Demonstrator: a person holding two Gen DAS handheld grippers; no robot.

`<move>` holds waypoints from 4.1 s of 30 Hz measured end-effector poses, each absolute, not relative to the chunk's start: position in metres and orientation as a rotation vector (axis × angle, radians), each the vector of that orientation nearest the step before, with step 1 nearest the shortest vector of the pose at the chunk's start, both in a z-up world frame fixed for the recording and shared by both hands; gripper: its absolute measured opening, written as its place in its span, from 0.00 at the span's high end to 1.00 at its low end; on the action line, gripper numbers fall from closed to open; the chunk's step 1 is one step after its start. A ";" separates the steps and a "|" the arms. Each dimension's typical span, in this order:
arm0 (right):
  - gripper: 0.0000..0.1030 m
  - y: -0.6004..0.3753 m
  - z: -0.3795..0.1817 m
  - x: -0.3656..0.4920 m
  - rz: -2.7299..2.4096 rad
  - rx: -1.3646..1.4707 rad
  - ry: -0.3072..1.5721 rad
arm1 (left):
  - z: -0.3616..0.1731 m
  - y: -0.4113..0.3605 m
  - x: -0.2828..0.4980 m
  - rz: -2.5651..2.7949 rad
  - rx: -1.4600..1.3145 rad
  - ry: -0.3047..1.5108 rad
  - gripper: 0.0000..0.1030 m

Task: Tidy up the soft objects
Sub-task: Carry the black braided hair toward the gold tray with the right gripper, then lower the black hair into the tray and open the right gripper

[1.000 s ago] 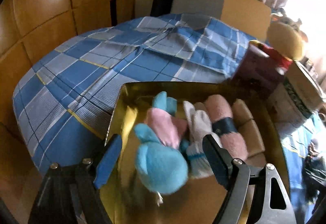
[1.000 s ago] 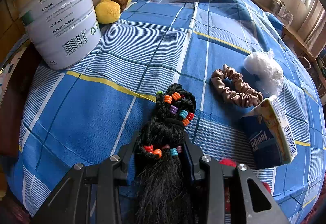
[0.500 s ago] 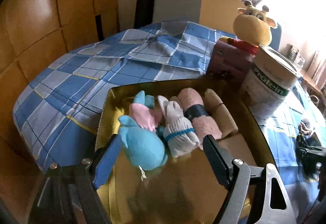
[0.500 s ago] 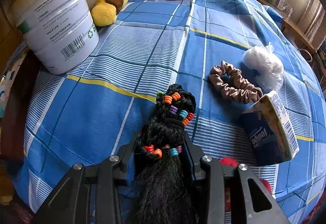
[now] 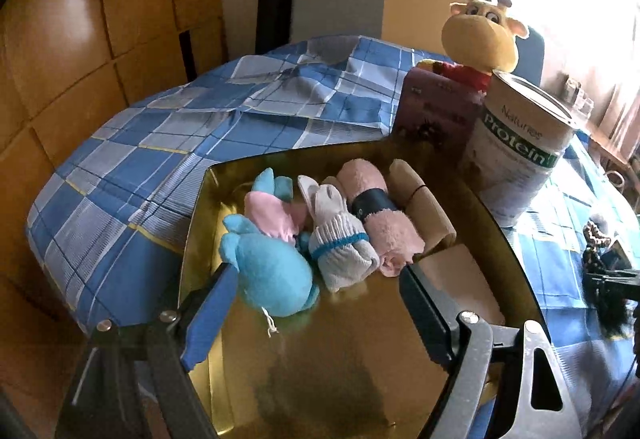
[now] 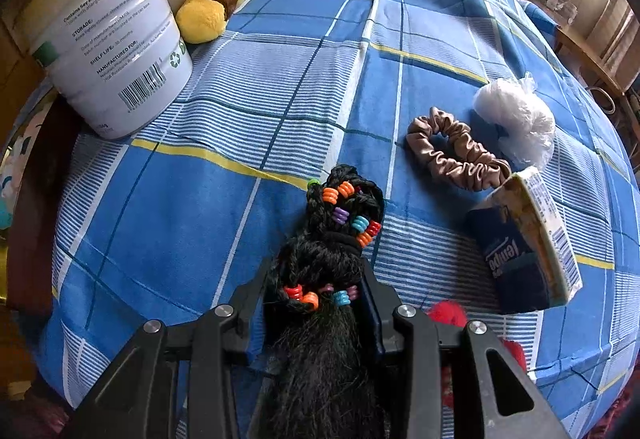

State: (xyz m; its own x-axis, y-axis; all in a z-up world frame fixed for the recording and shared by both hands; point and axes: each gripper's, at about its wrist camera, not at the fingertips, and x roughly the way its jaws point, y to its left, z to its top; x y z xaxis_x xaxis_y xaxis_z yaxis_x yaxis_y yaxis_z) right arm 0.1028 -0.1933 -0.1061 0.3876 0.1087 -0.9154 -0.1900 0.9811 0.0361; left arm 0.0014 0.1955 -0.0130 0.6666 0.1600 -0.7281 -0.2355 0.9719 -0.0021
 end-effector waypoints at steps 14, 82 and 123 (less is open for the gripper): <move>0.65 -0.192 -0.107 0.098 0.178 -0.104 1.142 | -0.015 0.174 0.001 0.165 -0.052 0.812 0.19; 0.65 0.155 -0.043 0.125 0.794 -0.380 1.111 | -0.022 0.276 -0.037 0.295 -0.269 0.774 0.19; 0.50 0.017 -0.001 0.071 0.658 0.038 0.945 | -0.009 0.201 -0.047 0.178 -0.093 0.770 0.17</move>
